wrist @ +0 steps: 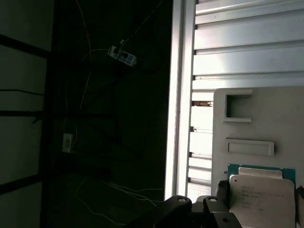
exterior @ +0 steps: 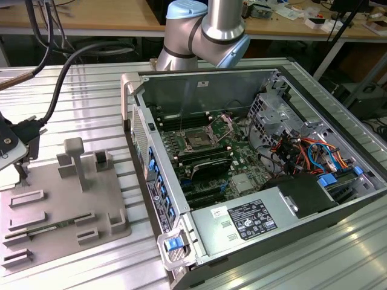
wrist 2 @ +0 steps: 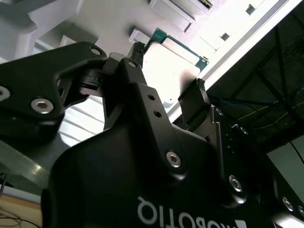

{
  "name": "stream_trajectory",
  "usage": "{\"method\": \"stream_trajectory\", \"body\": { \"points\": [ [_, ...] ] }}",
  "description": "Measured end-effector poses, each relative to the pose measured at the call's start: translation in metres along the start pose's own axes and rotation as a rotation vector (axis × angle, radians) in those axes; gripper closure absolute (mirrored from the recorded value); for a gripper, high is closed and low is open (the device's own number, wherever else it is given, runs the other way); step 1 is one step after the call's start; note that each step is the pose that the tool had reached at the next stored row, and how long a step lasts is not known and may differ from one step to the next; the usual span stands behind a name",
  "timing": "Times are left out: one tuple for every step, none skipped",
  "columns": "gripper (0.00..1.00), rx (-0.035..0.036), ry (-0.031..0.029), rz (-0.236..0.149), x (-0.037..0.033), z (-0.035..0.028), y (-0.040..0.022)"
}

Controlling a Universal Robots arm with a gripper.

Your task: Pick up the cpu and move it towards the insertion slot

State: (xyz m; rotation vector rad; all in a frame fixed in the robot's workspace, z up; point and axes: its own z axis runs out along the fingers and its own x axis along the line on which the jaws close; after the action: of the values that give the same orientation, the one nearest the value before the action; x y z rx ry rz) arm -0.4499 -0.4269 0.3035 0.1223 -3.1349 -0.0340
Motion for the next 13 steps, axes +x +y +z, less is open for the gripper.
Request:
{"method": "stream_trajectory", "body": {
  "points": [
    [0.45, 0.0, 0.0, 0.0, 0.0, -0.0008, 0.0],
    [0.45, -0.0001, -0.0001, 0.0, 0.0, -0.0019, 0.0],
    [0.45, -0.0001, -0.0001, 0.0, 0.0, -0.0026, 0.0001],
    [0.45, 0.0, 0.0, 0.0, 0.0, -0.0039, 0.0001],
    [0.45, 0.0, 0.0, 0.0, 0.0, -0.0047, 0.0001],
    [0.45, 0.0, 0.0, 0.0, 0.0, -0.006, 0.0001],
    [0.45, 0.0, 0.0, 0.0, 0.0, -0.0067, 0.0002],
    [0.45, 0.0, 0.0, 0.0, 0.0, -0.0075, 0.0002],
    [0.45, -0.0001, 0.0, 0.0, 0.0, -0.0081, 0.0002],
    [0.45, -0.0001, -0.0001, 0.0, 0.0, -0.0088, 0.0002],
    [0.45, 0.0, 0.0, 0.0, 0.0, -0.0099, 0.0002],
    [0.45, 0.0, 0.0001, 0.0, 0.0, -0.011, 0.0002],
    [0.45, 0.0, 0.0, 0.0, 0.0, -0.0118, 0.0003]
  ]
}}
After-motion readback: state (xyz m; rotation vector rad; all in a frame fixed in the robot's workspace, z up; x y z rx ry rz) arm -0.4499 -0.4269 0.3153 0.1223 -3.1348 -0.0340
